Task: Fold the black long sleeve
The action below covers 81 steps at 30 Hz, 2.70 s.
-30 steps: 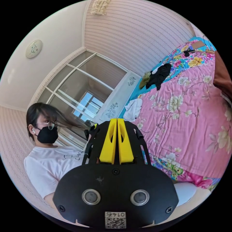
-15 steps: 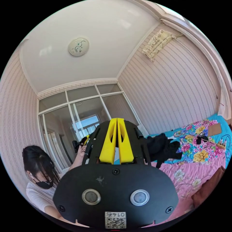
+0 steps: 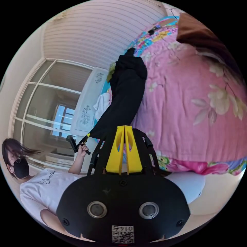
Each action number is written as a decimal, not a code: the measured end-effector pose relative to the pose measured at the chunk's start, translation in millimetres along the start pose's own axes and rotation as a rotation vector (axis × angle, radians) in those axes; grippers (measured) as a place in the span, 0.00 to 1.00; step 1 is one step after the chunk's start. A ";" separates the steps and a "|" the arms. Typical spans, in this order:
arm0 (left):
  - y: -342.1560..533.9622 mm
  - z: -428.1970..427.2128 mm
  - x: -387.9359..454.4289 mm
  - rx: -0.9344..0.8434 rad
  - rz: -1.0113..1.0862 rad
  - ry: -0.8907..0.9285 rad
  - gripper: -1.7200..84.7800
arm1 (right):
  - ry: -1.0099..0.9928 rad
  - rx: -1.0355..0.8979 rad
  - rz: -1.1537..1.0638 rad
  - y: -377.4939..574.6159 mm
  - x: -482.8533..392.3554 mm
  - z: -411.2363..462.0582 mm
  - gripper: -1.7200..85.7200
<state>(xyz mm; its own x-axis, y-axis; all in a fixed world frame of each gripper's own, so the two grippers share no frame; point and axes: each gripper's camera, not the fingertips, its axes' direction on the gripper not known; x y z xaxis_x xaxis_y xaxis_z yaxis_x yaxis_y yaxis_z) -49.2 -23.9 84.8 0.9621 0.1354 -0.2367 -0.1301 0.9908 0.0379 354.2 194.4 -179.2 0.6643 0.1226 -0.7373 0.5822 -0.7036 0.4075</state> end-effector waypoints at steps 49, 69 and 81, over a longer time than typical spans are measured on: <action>147.3 74.3 -87.3 -0.251 -0.129 -0.043 0.01 | 0.418 -0.448 0.073 65.5 -67.8 190.9 0.03; 213.0 31.7 -45.3 0.063 0.043 -0.066 0.01 | 0.786 0.030 -0.360 180.8 -249.5 184.4 0.01; 171.6 135.7 53.4 0.140 0.475 -0.040 0.02 | 1.269 0.284 -0.618 215.7 -323.0 244.2 0.02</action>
<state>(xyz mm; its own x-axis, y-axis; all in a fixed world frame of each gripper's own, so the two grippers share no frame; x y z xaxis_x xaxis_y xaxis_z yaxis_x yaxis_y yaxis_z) 12.3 152.6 210.4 0.8130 0.5688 -0.1246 -0.5256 0.8090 0.2633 150.7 -167.9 15.3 0.3937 0.8764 0.2774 0.9149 -0.4029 -0.0255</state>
